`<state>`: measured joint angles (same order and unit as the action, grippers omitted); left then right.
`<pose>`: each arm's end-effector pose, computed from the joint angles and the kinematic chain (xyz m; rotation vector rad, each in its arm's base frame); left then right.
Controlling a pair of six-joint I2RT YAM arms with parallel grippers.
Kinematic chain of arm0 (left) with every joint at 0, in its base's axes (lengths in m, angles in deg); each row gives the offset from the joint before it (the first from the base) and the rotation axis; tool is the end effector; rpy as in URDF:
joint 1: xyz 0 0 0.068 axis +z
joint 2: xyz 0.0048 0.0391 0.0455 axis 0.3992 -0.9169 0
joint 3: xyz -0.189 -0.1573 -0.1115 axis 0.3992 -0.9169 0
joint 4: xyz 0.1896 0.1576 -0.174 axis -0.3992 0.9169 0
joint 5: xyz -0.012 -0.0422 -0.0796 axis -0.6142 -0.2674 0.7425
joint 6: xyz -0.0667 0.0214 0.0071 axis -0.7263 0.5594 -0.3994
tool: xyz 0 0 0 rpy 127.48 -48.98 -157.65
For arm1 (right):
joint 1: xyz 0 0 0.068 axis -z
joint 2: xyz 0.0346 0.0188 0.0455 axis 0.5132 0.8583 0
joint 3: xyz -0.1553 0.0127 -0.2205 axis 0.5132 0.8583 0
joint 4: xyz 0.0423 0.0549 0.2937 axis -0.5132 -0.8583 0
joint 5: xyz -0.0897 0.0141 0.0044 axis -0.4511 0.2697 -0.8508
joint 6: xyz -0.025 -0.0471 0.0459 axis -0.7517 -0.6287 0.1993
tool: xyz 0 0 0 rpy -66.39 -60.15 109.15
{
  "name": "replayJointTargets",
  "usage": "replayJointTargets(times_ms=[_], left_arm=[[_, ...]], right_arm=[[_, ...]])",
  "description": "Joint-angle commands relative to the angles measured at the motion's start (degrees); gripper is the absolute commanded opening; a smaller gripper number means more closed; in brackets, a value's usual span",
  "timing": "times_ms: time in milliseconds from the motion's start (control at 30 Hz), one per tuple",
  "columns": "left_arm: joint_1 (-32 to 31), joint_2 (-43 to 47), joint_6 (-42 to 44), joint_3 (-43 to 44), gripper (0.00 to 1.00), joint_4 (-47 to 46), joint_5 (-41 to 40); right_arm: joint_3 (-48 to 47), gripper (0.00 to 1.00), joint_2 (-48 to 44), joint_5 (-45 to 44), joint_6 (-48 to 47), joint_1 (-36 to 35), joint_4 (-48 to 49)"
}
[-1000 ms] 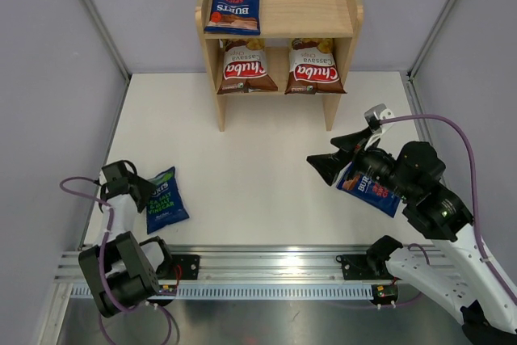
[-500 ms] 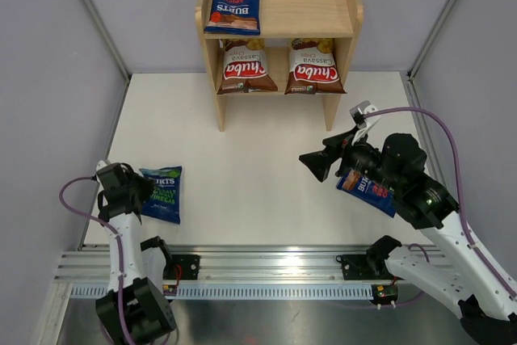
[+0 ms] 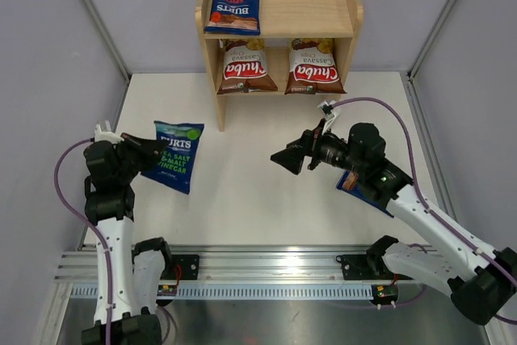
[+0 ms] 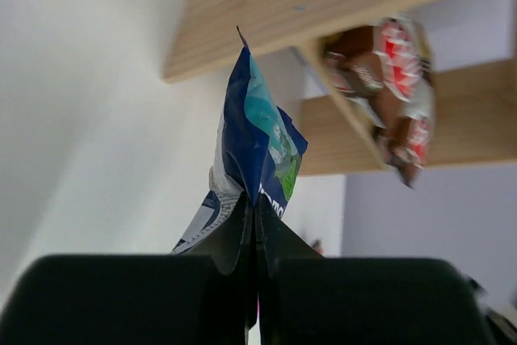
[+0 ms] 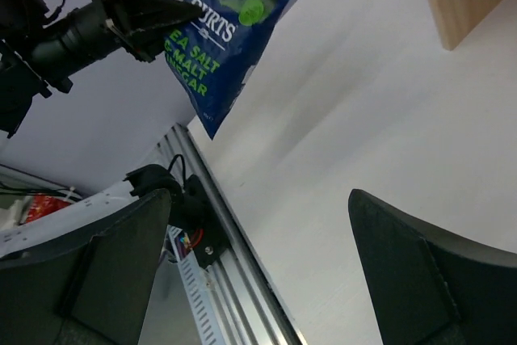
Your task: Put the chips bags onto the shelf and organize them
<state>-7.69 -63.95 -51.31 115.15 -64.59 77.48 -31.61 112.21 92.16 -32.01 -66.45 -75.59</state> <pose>0.2155 0.0368 0.3043 -0.8411 1.8236 -0.7982 0.2180 0.1852 0.3489 -0.4977 1.7678 1.1349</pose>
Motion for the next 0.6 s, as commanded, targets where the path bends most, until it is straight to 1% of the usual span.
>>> replayJointTargets(times_ms=[0,33,67,100,133,167,200,233,267,300,333,367,400,433,500,567], left_arm=[[-5.1,0.7,-8.9,7.2,0.0,-8.4,7.2],[-6.8,0.6,-10.7,8.1,0.0,-9.7,7.0],[-10.7,0.8,-12.5,9.6,0.0,-11.3,6.1],[-12.8,0.8,-16.0,10.0,0.0,-15.2,4.1],[-14.7,1.1,-17.6,10.4,0.0,-16.6,2.7],[-18.4,1.3,-19.6,10.3,0.0,-17.9,1.2],[-20.2,1.7,-24.0,9.7,0.0,-22.7,-1.5],[-21.5,2.1,-26.1,9.4,0.0,-24.4,-3.1],[-24.2,2.8,-27.7,9.2,0.0,-24.9,-4.6],[-25.6,3.2,-29.9,9.1,0.0,-27.3,-8.3],[-26.8,3.7,-30.5,9.3,0.0,-27.5,-10.3],[-29.0,4.7,-30.8,9.5,0.0,-27.5,-12.4],[-30.1,5.1,-31.6,9.8,0.0,-27.6,-15.9],[-30.9,5.5,-32.6,9.7,0.0,-27.7,-17.4],[-33.1,6.3,-35.3,9.3,0.0,-29.3,-19.9],[-34.8,6.5,-37.0,9.2,0.0,-29.0,-21.4]], right_arm=[[6.4,0.99,4.8,8.4,16.3,-1.5,25.3],[7.0,0.99,6.3,8.9,17.8,-2.7,29.1],[6.9,0.99,7.7,9.0,18.5,-4.6,32.9],[6.1,0.99,10.1,7.7,18.0,-8.2,33.6],[5.8,0.99,11.1,5.7,17.4,-10.7,34.1],[5.8,0.99,12.2,1.0,16.4,-12.6,35.9],[6.5,1.0,12.6,-1.7,16.2,-15.9,37.5],[7.2,1.0,13.1,-6.3,16.2,-17.1,41.2],[7.9,0.99,13.6,-8.3,16.4,-18.1,43.2],[9.5,0.99,13.9,-10.2,16.4,-19.2,45.1],[10.1,0.99,14.1,-12.8,16.4,-20.9,48.5],[10.5,0.99,14.5,-13.7,16.2,-21.9,50.1],[10.9,0.99,15.0,-14.4,15.8,-22.7,51.4],[11.1,0.99,15.4,-15.9,15.2,-24.8,53.8],[10.4,1.0,16.3,-17.8,12.3,-26.8,55.2],[9.5,1.0,16.9,-22.1,8.9,-29.6,55.4]])
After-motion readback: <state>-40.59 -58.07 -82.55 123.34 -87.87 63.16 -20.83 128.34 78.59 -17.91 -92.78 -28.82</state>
